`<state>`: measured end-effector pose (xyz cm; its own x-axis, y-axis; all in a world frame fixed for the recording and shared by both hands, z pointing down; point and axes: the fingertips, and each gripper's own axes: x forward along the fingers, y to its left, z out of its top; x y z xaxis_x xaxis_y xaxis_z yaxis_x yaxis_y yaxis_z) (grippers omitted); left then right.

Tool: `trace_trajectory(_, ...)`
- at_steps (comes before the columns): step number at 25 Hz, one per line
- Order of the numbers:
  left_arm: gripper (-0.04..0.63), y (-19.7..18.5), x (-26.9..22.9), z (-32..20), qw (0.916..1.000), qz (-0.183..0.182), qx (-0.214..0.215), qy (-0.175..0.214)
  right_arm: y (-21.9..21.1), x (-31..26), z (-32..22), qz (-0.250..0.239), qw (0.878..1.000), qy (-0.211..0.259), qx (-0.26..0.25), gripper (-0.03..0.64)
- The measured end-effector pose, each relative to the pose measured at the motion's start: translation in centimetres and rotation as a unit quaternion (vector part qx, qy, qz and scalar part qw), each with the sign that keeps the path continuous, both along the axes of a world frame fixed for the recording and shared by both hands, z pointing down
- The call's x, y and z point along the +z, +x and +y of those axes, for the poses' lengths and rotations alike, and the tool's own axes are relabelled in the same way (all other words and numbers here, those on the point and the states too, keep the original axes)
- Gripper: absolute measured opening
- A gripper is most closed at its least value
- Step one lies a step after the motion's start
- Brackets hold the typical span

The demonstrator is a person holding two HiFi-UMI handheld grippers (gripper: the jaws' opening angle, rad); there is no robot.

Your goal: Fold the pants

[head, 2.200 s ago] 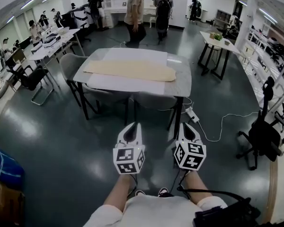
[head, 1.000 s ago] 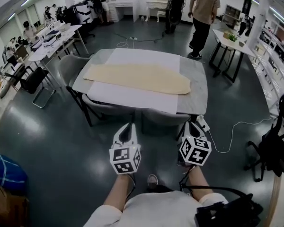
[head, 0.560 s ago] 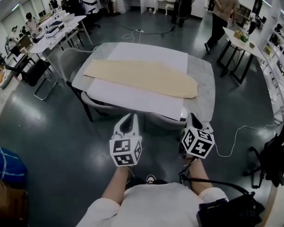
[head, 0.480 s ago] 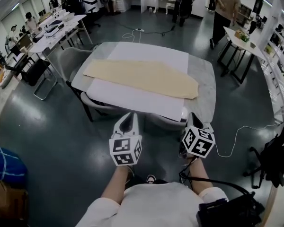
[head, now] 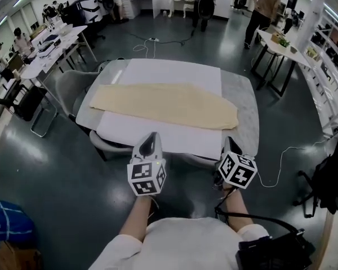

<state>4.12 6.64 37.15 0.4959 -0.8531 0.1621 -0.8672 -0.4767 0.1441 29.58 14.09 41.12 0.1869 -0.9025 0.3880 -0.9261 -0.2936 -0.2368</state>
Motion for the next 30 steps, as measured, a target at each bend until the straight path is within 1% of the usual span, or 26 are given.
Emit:
trace_trajectory(4,0.017,-1.4,-0.6,-6.1,0.9994,-0.011,0.031,0.007,-1.2,-0.3,-4.7,-0.004,0.999,0.0,0.035,-0.008)
trace_trajectory(10,0.017,-4.8,-0.9,-15.0,0.9977,-0.017,0.066,-0.003,-4.5,-0.3,-10.4,-0.014,0.996,-0.01,0.082,-0.008)
trace_trajectory(15,0.017,-6.9,-0.7,-20.3,0.9954,-0.017,0.094,-0.007,-7.4,-0.3,-14.5,-0.015,0.994,-0.016,0.107,-0.008)
trace_trajectory(18,0.017,-7.5,-0.1,-22.8,0.9939,-0.017,0.109,-0.014,-8.5,0.1,-15.9,-0.014,0.992,-0.022,0.122,-0.008)
trace_trajectory(21,0.017,-6.6,1.2,-24.3,0.9928,-0.014,0.116,-0.026,-7.7,1.2,-16.0,-0.014,0.99,-0.033,0.139,-0.008)
trace_trajectory(24,0.017,-4.4,2.5,-24.8,0.9911,-0.018,0.127,-0.037,-5.4,2.1,-15.9,-0.016,0.987,-0.042,0.154,-0.008)
trace_trajectory(30,0.017,0.0,3.8,-25.6,0.989,-0.023,0.138,-0.05,-1.2,3.1,-16.4,-0.018,0.984,-0.052,0.167,-0.008)
